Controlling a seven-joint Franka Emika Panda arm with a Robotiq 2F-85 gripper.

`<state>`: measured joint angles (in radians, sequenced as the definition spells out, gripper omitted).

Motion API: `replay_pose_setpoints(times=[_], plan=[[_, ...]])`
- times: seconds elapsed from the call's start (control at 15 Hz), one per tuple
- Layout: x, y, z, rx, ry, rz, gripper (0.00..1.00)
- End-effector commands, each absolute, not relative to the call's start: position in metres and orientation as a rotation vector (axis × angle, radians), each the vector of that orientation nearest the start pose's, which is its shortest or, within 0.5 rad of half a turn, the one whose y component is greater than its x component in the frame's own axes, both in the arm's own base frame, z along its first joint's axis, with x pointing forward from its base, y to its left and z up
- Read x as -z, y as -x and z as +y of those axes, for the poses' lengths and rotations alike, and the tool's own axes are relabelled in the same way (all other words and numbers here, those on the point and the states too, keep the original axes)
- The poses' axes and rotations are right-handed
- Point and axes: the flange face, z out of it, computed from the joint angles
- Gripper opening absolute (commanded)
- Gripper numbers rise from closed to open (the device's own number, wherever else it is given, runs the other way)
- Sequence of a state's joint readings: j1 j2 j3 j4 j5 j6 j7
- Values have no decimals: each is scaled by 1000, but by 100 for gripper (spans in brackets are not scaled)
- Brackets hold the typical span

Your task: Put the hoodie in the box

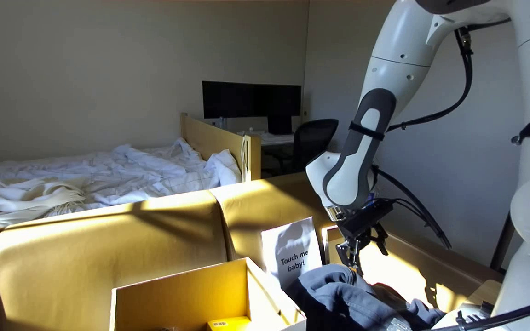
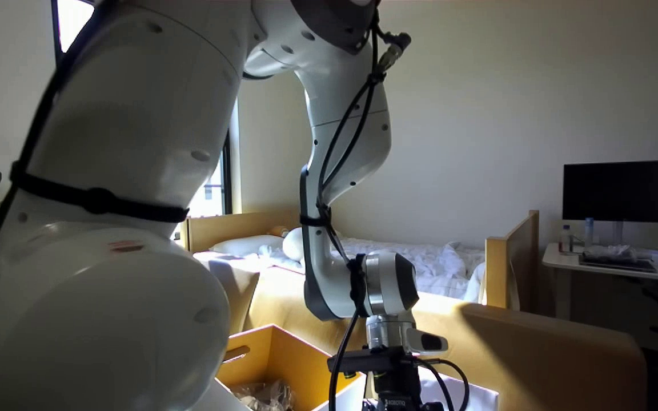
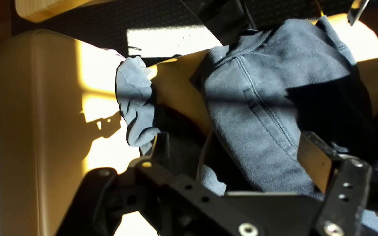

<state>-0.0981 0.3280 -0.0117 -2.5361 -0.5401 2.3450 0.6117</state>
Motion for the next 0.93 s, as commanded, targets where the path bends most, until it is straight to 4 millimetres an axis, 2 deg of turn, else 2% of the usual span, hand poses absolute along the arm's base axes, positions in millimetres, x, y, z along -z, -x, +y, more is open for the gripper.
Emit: replay_pose_setpoints(times=[0.0,0.13,0.2,0.33,0.4,0.6,0.73,0.87], plan=[[-119,-396,-51,-750,3429,423,100],[-117,-402,-50,-761,3428,432,100],[-111,-400,-44,-703,3414,430,100],[-103,-403,-12,-660,3294,463,100],[-98,-408,14,-648,3225,473,100],[-77,-425,62,-538,3068,539,100],[-54,-437,70,-403,3034,579,100],[-32,-445,59,-347,3066,572,100]])
